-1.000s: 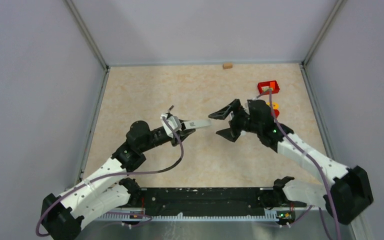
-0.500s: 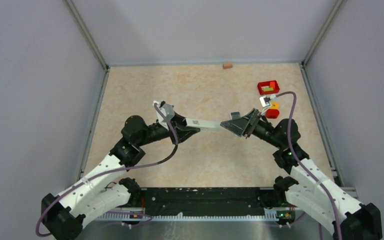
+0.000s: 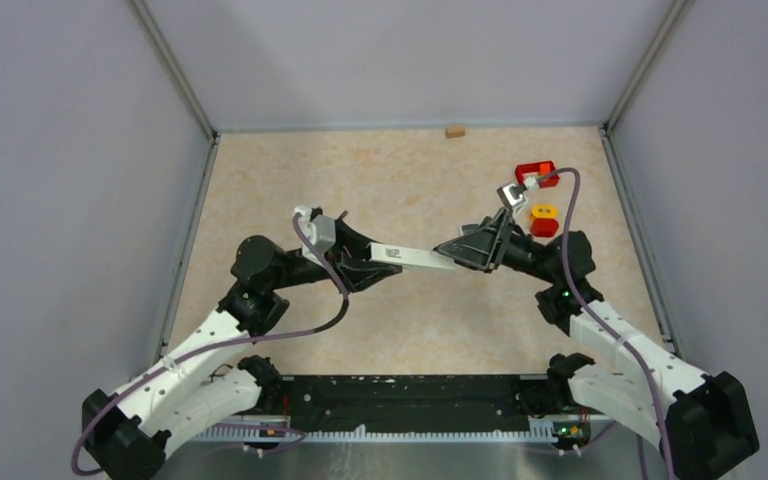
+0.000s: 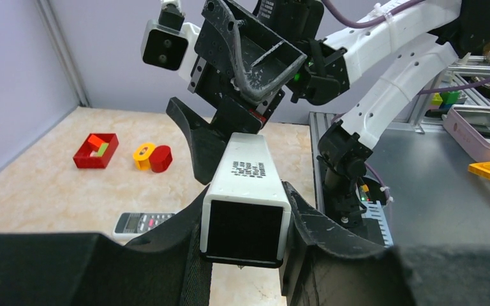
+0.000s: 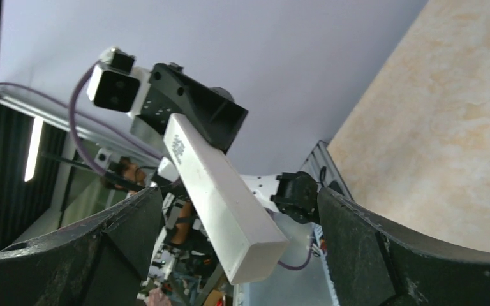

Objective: Load the batteries into the remote control

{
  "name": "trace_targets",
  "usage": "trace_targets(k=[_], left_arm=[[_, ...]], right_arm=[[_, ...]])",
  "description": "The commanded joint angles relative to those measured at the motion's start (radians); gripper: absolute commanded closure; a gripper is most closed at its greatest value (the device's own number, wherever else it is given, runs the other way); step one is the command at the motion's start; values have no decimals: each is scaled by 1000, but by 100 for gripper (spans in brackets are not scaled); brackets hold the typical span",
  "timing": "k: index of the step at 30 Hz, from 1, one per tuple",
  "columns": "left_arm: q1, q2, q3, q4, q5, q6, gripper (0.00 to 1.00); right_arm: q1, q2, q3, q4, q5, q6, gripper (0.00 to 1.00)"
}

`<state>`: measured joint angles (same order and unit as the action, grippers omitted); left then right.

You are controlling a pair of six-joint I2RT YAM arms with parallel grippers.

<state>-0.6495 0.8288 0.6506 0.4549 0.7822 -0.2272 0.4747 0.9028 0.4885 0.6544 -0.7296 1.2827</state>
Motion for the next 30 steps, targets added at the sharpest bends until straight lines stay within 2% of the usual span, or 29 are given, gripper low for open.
trace_targets(k=[1,4,9,12,15,16,22,26,30], left_arm=[[2,-12,-7,140,37,22,89],[3,-12,-7,150,-23,25,88],[3,-25,-15,201,-48,20,88],[2,-24,-17,203,-28,20,89],[2,-22,-24,214,18,20,89],[3,-25,-28,223,42,21,89],[2,-32,-35,228,69,29,92],[2,-17,-39,258,21,8,95],[1,-3,-45,306,-6,-10,96]], right_arm=[[-3,33,-8,310,-66,194,9],[-2,67,-21,430,-78,293,16],[-2,95,-22,459,-93,311,22],[-2,106,-7,458,-111,306,30],[-1,115,2,426,-108,290,43],[-1,118,3,419,-105,284,45],[-1,141,18,443,-104,287,46],[13,156,31,448,-117,286,46],[41,170,40,470,-124,276,40]])
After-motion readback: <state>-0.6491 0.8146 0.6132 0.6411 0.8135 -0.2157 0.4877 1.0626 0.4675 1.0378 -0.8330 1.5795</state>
